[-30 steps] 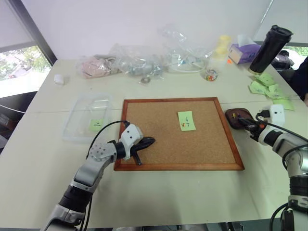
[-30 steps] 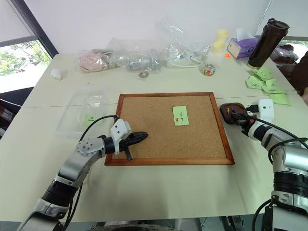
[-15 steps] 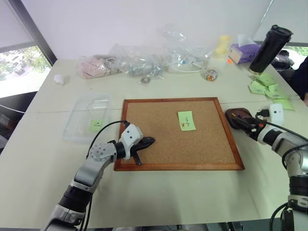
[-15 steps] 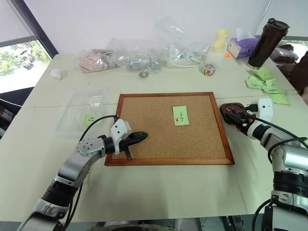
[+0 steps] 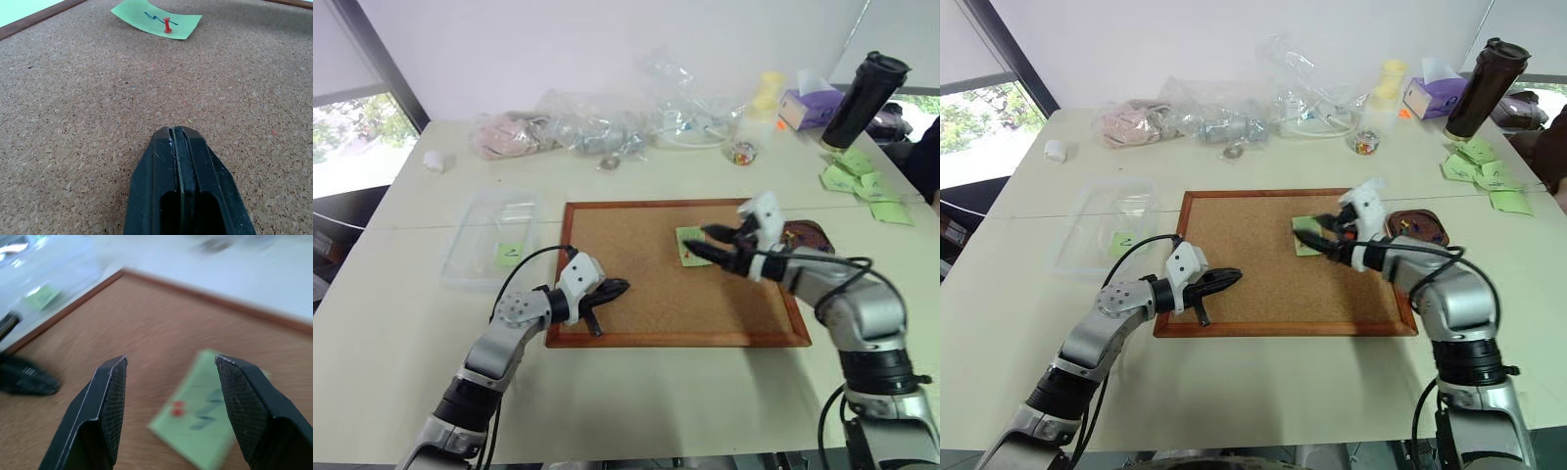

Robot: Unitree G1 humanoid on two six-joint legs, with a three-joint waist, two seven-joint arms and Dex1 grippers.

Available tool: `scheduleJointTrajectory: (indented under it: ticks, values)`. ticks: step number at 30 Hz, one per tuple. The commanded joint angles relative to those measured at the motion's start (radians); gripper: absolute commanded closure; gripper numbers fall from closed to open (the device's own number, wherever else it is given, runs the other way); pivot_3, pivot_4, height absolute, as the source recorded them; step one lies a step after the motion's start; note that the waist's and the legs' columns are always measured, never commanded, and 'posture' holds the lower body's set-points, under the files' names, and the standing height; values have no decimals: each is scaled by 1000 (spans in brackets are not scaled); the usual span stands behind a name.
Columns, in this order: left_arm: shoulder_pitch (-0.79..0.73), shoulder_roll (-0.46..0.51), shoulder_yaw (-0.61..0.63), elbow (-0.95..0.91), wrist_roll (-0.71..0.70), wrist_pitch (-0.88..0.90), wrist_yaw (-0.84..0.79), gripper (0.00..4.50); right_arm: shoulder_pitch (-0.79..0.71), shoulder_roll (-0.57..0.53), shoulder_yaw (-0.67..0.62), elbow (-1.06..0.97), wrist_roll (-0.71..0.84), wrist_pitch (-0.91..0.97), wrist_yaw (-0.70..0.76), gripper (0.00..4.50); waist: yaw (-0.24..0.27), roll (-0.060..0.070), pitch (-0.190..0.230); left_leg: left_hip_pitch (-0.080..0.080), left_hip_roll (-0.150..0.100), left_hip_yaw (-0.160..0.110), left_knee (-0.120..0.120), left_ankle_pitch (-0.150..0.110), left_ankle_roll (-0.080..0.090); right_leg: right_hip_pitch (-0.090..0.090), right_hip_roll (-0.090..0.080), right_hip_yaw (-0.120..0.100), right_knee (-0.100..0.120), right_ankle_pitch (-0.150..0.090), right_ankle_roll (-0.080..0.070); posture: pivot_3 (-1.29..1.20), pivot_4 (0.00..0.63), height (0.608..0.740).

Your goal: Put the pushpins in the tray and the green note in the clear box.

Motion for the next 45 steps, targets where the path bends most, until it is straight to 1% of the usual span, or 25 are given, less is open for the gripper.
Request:
scheduleJointTrajectory:
  ticks: [1,10,13,14,17,18,29,38,42,45]
  values:
    - [40,11,-30,23,25,38,0,4500,6,16,29,11,-45,-54,-2,1590,0,0,0,0,0,0,0,0,0,0,0,0,0,0,0,0,150,740]
    - [48,13,-28,13,24,42,9,4500,25,31,67,94,-127,-120,9,1590,-2,0,0,0,0,0,0,0,0,0,0,0,0,0,0,0,150,740]
    - [49,13,-29,12,24,43,11,4500,30,35,67,111,-142,-136,9,2368,-2,0,0,0,0,0,0,0,0,0,0,0,0,0,0,0,150,740]
    - [49,13,-29,12,24,43,11,4500,30,36,66,113,-144,-139,10,2804,-2,0,0,0,0,0,0,0,0,0,0,0,0,0,0,0,150,740]
    - [48,13,-30,12,24,43,10,4500,29,46,62,114,-148,-141,3,4326,-2,0,0,0,0,0,0,0,0,0,0,0,0,0,0,0,150,740]
    - [48,13,-31,12,24,43,9,4500,29,49,61,114,-150,-142,1,4424,-2,0,0,0,0,0,0,0,0,0,0,0,0,0,0,0,150,740]
    - [46,13,-32,14,24,44,8,4500,23,49,43,45,-132,-112,7,4424,-2,0,0,1,0,0,-1,0,0,0,0,0,0,0,0,0,150,740]
    - [52,16,-33,12,25,44,2,4500,0,-7,-15,-103,-45,-44,68,4424,-1,0,0,0,0,0,-1,0,0,-1,0,0,0,0,0,0,150,740]
    - [55,15,-33,9,23,44,4,4500,9,-51,-21,-165,-5,-12,107,4424,-1,0,0,0,0,0,-1,0,0,-1,0,0,0,0,0,0,150,740]
    - [43,12,7,-16,-25,91,3,4500,18,-89,-11,-201,5,-12,140,4424,-1,0,0,0,0,0,-1,0,0,-1,0,0,0,0,0,0,150,740]
